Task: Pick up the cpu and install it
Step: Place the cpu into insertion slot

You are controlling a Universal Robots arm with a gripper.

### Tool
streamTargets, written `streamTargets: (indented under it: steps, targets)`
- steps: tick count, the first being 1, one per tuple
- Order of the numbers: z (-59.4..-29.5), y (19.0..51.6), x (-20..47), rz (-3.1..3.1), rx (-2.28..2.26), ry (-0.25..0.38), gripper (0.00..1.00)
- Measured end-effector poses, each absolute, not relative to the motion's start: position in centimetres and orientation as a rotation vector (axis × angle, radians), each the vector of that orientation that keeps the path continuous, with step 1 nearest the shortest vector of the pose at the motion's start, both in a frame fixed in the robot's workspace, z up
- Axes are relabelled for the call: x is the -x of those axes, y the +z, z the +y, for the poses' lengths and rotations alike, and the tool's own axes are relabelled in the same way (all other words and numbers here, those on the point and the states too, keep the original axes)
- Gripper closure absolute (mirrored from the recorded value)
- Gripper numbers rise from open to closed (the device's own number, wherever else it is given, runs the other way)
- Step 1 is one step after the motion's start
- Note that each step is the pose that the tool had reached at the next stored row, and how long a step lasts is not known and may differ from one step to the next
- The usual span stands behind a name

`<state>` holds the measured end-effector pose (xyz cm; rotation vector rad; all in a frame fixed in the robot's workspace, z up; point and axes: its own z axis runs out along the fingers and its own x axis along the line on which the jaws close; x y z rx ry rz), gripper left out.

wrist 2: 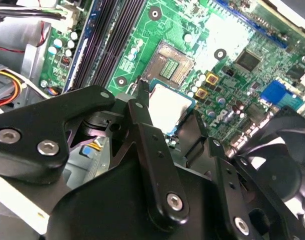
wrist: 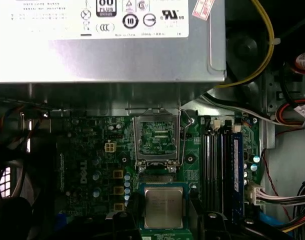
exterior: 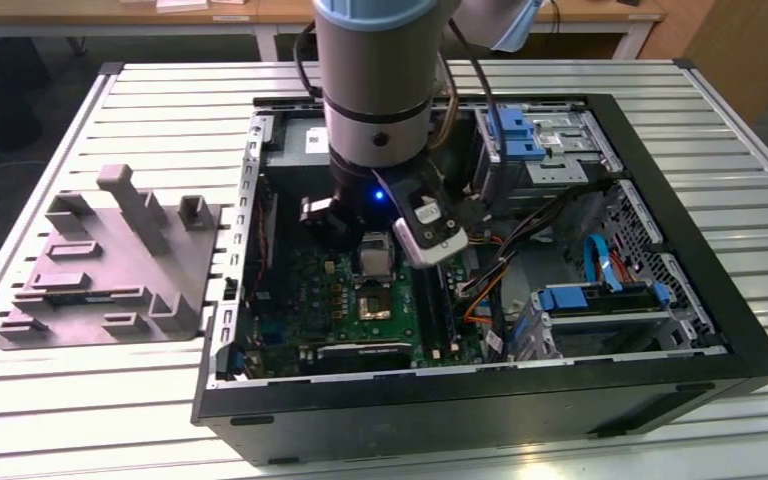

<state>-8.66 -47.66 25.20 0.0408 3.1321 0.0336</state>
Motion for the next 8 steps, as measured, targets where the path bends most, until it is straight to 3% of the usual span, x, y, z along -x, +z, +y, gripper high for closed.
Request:
streamTargets:
  steps: [8]
  targets:
    - [-47.8,23.8,8.7,3.133,-0.025,0.033,0.53]
